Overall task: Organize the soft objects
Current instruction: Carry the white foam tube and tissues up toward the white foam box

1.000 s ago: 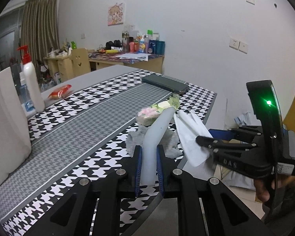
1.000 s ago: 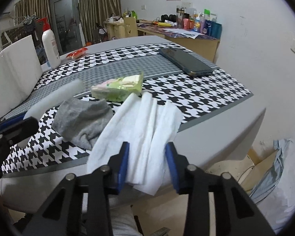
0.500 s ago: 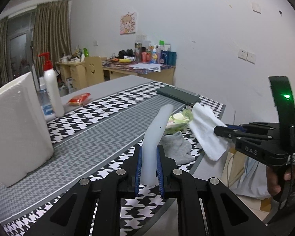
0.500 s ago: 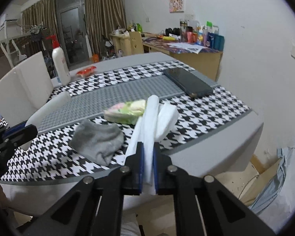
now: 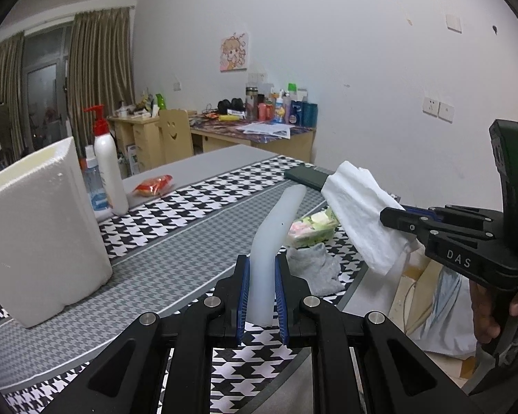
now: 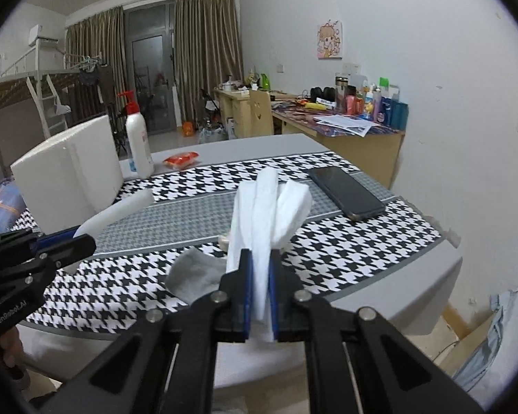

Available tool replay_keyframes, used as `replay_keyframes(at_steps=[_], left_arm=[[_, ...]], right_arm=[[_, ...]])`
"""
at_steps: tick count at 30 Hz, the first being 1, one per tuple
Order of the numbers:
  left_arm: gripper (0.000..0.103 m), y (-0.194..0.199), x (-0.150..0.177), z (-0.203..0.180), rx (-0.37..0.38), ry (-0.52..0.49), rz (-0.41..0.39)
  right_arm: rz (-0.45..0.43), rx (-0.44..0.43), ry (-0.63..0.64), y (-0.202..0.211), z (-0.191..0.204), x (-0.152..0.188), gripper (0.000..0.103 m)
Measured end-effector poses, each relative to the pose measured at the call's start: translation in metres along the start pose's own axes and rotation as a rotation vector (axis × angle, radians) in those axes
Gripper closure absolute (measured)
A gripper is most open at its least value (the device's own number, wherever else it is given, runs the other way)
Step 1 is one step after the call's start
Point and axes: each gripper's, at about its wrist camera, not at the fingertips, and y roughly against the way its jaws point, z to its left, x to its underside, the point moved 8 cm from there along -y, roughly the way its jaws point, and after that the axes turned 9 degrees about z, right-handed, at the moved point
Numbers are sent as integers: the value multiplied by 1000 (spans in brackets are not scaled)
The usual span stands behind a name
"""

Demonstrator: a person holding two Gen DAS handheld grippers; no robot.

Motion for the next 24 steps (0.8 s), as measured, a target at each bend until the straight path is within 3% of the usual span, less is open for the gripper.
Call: replay_keyframes(at_steps=[24], left_arm=[[87,39,-25,38,-99,58,-92]], right_arm=[[-103,-92,73,9,38,-40,91]])
